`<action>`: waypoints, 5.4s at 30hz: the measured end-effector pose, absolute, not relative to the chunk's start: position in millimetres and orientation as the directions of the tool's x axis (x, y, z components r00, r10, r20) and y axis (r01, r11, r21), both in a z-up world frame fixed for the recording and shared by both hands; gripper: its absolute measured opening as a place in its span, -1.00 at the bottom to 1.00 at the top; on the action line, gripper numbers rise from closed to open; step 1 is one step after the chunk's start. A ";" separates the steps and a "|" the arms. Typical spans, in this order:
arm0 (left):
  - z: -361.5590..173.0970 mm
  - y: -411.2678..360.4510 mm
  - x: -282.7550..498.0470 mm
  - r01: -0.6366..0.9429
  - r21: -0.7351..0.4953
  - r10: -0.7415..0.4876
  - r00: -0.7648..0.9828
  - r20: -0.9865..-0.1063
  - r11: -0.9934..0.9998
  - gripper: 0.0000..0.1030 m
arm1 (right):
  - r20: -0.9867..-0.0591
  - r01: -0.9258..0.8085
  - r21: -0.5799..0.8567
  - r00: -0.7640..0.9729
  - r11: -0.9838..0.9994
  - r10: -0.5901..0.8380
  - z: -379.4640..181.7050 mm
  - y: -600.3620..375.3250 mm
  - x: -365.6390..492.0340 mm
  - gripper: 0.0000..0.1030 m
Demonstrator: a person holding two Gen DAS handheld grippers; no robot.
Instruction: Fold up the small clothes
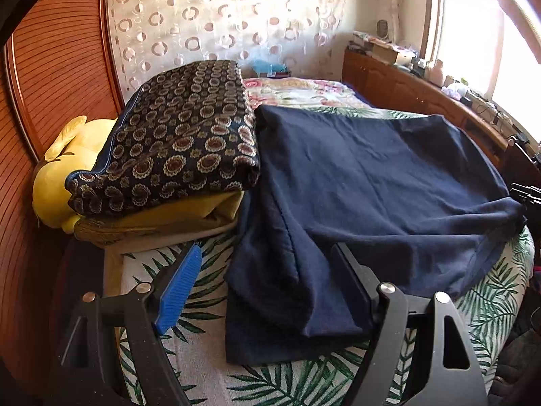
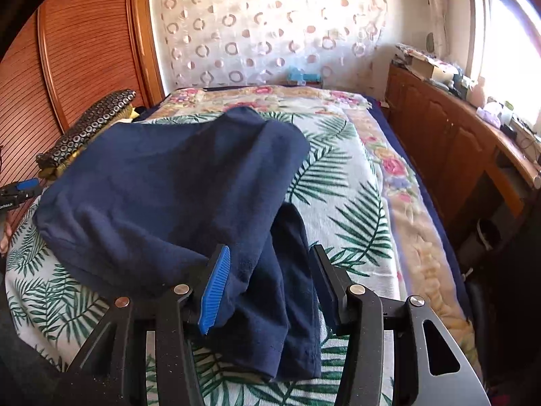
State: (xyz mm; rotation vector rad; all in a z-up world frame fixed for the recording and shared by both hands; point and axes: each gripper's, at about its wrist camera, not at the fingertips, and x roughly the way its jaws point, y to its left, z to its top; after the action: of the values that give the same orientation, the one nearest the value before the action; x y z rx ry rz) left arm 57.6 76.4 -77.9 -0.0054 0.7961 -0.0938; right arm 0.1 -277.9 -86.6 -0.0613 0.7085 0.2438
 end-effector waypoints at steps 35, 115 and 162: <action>-101.6 62.1 61.7 0.188 -0.063 -0.166 0.602 -0.781 0.980 -0.83 | -0.694 -0.353 -0.006 0.675 0.935 0.251 -101.4 -242.8 11.8 -0.78; -104.0 56.5 27.9 0.176 -0.113 -0.198 0.604 -0.772 0.978 -0.73 | -0.656 -0.254 0.002 0.729 0.967 0.193 -65.0 -282.6 80.5 -0.15; 40.4 -233.1 99.3 0.764 -0.103 -0.644 0.454 -0.616 0.637 -0.77 | -0.545 -0.217 0.046 0.812 0.975 0.207 -65.5 -317.8 -18.6 -0.05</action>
State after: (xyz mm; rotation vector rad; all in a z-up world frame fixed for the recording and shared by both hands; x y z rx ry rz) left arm 99.3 -233.1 40.4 0.1996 0.6685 -0.8760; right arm -18.6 -317.8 -65.5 -0.0185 0.5797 0.2267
